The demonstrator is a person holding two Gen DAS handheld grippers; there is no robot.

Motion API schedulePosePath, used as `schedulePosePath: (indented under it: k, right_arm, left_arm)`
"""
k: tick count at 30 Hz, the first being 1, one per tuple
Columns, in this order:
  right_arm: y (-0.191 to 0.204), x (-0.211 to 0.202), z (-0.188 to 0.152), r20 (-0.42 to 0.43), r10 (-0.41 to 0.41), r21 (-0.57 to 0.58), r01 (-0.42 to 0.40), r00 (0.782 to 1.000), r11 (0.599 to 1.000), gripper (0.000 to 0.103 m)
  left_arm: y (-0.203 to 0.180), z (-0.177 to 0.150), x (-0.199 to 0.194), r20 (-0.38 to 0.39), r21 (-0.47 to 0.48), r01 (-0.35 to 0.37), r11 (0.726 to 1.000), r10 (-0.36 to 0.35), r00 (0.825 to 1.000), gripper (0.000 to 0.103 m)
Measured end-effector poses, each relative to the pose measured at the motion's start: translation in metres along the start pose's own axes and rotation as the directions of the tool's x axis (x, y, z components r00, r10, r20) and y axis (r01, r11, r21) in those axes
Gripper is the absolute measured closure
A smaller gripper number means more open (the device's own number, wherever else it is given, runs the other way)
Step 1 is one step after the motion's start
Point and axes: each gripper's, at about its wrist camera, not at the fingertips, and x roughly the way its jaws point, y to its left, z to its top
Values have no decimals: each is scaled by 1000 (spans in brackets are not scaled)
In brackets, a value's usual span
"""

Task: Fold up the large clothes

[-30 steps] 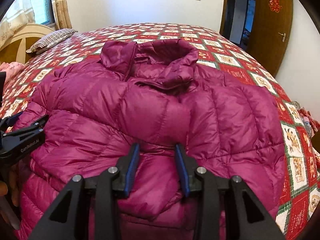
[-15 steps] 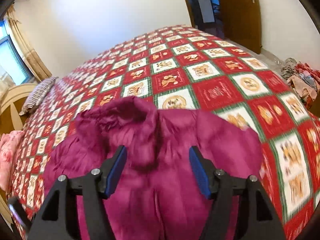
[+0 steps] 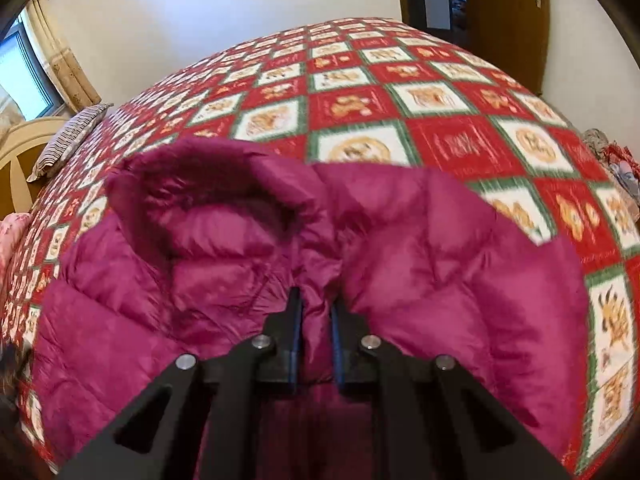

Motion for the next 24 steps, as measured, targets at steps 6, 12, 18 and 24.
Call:
schedulePosePath:
  k: [6, 12, 18, 24]
  right_arm:
    - [-2, -3, -15, 110, 17, -31, -13, 994, 999, 90]
    - [-5, -3, -15, 129, 46, -9, -45, 991, 999, 90]
    - [-10, -3, -16, 132, 79, 13, -81, 988, 997, 90]
    - [-11, -2, -16, 134, 88, 20, -91, 987, 996, 90]
  left_arm:
    - [-63, 62, 34, -28, 85, 33, 996, -30, 999, 11]
    - [-135, 93, 93, -133, 133, 4, 991, 14, 991, 11]
    - [-122, 73, 124, -199, 164, -101, 981, 133, 971, 94]
    - [-74, 37, 108, -194, 81, -80, 993, 95, 976, 100]
